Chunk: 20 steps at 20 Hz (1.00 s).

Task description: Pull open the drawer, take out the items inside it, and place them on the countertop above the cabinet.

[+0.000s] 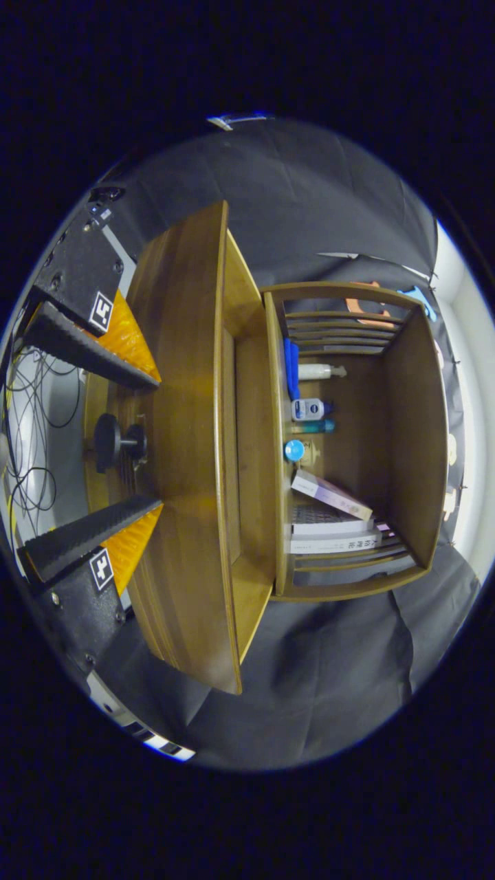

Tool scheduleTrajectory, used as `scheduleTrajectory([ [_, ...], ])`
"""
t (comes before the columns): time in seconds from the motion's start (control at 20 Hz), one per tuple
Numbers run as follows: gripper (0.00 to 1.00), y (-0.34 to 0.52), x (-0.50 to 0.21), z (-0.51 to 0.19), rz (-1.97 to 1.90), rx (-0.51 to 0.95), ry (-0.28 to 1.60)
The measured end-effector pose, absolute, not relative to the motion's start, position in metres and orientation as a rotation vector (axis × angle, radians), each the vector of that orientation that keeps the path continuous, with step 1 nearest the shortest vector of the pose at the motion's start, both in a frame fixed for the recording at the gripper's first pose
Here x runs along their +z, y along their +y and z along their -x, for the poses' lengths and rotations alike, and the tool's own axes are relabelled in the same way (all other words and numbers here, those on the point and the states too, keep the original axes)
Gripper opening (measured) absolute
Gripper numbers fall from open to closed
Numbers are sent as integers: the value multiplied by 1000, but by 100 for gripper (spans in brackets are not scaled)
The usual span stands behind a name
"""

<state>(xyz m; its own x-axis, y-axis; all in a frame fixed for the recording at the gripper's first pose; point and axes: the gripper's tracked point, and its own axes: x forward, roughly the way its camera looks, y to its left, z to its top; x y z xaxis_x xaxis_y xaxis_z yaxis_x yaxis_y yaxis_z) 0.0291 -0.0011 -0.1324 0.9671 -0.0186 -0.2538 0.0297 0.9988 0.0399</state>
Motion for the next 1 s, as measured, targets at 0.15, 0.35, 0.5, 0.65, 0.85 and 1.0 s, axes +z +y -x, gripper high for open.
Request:
scheduleTrajectory([
  [0.15, 99, 2, -130, -31, -38, -24, 235],
  [0.35, 98, 3, -130, -39, -31, -18, 241],
  [0.5, 98, 2, -130, -50, -4, -11, 246],
  [0.65, 98, 2, -127, -65, -4, -7, 247],
  [0.85, 98, 3, -119, -91, 7, -7, 237],
  [1.0, 98, 6, -119, -114, 19, -24, 253],
])
